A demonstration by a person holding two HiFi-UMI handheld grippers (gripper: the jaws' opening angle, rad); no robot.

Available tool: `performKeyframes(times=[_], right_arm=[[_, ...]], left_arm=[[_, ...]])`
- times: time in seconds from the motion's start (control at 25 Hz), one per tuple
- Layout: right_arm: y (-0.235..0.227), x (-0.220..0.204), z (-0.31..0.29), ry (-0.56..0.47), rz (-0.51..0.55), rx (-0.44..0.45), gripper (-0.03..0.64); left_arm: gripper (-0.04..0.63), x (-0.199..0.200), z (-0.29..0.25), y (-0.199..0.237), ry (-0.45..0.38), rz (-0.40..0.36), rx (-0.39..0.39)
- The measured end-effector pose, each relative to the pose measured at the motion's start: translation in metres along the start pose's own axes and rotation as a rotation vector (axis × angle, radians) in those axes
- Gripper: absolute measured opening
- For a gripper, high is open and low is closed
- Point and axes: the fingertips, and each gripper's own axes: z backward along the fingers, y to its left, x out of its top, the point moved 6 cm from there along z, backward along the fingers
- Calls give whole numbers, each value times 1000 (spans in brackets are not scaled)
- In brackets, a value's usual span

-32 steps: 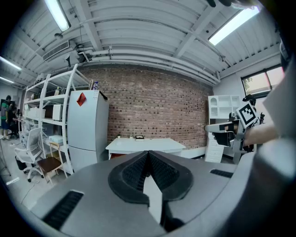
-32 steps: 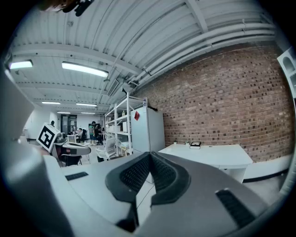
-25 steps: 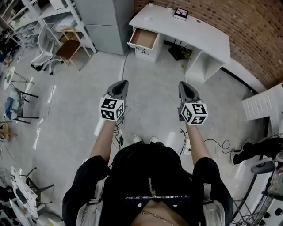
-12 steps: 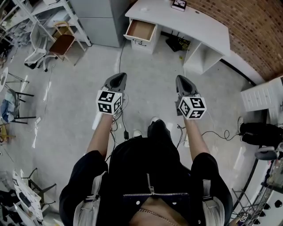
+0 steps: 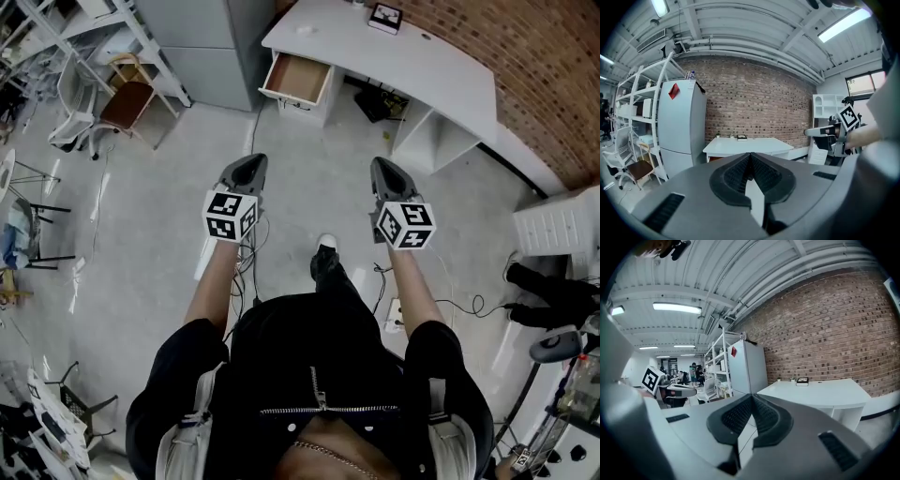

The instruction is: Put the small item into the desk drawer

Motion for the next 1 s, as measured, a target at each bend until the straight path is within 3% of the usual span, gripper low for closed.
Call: performKeyframes(times=[0.56,1.0], right_arm=[[-137,58,-149,14,22,126,6],[-173,70,-212,14,3,154,6]], left_arm=[[21,53,-171,27,-7,25,85],[21,73,-237,58,4,15,100]])
